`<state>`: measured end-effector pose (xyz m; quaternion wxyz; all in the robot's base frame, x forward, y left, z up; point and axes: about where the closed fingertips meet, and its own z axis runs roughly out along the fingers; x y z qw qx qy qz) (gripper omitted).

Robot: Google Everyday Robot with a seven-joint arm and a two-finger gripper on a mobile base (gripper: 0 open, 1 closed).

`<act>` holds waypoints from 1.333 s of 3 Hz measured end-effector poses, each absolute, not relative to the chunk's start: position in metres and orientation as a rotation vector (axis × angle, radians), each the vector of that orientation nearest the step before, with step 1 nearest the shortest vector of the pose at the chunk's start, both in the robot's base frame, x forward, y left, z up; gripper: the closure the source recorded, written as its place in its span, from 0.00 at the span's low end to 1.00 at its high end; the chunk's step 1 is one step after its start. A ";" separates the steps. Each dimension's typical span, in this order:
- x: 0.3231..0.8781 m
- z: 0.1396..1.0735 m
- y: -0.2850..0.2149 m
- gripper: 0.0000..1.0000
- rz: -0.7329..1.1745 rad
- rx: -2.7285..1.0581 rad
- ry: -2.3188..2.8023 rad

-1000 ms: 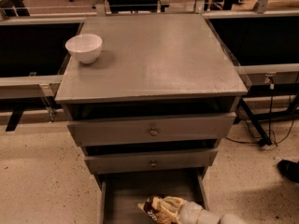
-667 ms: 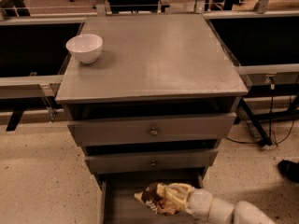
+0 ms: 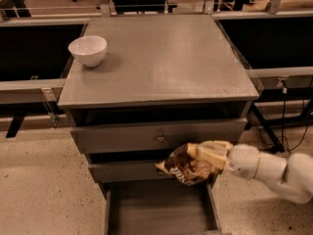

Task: Pick brown chip bag from bottom drawer and place on counter

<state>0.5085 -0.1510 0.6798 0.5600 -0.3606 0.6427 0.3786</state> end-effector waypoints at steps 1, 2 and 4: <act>0.515 0.710 -0.161 1.00 0.910 -0.850 1.494; 0.515 0.710 -0.161 1.00 0.910 -0.850 1.494; 0.492 0.891 -0.195 1.00 0.718 -1.075 1.238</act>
Offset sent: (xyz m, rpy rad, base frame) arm 0.0069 -0.0128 0.0346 0.0211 -0.0071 0.0130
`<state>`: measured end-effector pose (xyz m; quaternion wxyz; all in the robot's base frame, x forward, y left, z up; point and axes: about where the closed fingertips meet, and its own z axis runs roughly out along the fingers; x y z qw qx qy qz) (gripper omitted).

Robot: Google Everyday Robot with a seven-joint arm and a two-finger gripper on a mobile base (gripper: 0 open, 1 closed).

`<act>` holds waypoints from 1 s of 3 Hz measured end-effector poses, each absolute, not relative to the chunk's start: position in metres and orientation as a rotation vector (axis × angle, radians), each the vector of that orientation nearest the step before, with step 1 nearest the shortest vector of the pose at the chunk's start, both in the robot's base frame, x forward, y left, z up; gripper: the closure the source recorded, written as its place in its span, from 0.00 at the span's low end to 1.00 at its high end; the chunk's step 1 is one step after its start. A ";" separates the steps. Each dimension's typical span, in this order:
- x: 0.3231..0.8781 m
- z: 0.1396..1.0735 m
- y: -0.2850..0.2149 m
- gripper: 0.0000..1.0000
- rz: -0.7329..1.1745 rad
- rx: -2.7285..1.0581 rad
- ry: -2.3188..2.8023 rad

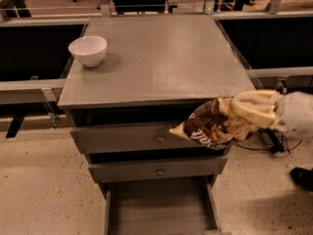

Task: Pick brown chip bag from bottom drawer and place on counter

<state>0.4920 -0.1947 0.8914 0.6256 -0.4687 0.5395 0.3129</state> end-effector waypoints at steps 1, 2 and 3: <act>0.484 0.971 -0.200 1.00 0.687 -1.204 1.171; 0.507 1.013 -0.193 1.00 0.703 -1.301 1.235; 0.547 1.049 -0.182 1.00 0.707 -1.307 1.315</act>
Offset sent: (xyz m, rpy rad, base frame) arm 0.1021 -0.0097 0.2990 -0.2522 -0.1893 0.0974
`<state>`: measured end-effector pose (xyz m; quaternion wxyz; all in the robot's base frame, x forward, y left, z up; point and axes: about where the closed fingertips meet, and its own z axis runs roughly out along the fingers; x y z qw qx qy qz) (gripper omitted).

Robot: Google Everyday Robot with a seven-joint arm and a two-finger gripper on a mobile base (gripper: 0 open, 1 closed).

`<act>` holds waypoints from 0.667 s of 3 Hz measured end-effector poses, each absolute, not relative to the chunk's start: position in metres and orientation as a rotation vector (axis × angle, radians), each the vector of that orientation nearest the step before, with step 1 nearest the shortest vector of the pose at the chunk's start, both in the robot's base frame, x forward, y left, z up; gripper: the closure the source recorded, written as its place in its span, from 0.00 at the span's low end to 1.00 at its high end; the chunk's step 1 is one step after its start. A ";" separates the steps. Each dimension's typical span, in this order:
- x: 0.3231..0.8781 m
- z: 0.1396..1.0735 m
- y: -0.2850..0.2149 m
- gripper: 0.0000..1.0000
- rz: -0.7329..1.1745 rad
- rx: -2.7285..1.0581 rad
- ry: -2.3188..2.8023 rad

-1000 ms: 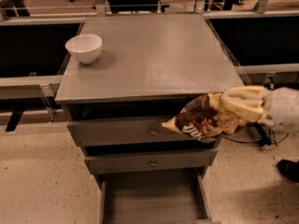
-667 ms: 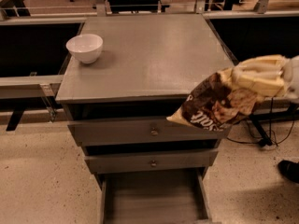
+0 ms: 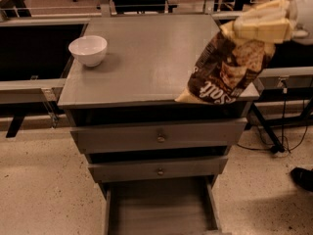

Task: Pick brown chip bag from bottom drawer and place on counter

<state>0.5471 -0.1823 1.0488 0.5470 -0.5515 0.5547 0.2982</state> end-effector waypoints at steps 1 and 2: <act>0.599 1.087 -0.160 1.00 0.678 -1.268 1.350; 0.654 1.132 -0.116 1.00 0.631 -1.213 1.288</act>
Offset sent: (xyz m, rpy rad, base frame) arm 0.2158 0.1591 0.2162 0.1744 -0.2746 -0.0858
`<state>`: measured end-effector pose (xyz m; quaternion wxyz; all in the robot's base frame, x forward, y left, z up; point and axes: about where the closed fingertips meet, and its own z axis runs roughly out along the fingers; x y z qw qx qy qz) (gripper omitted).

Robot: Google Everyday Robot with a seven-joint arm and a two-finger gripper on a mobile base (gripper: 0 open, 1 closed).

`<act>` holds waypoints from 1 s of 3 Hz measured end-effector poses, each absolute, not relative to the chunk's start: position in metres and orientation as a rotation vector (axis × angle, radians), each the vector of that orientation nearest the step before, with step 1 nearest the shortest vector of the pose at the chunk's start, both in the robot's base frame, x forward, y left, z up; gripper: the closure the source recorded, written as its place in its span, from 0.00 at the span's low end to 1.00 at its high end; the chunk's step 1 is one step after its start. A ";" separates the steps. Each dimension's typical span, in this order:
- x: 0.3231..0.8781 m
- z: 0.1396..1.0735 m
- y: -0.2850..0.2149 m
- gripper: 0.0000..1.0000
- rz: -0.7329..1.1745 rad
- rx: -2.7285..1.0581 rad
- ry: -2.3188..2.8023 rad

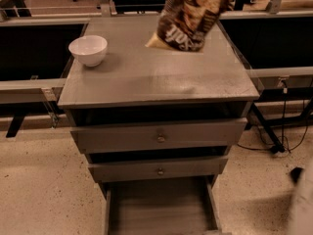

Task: Pick brown chip bag from bottom drawer and place on counter

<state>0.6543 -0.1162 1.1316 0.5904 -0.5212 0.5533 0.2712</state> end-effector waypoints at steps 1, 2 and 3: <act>0.714 1.163 -0.058 0.82 0.585 -1.141 1.156; 0.772 1.155 -0.036 0.59 0.509 -1.034 1.053; 0.785 1.165 -0.035 0.36 0.463 -0.973 1.012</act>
Offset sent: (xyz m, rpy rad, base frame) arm 0.1812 0.1125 -0.0412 0.3774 -0.3775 -0.2846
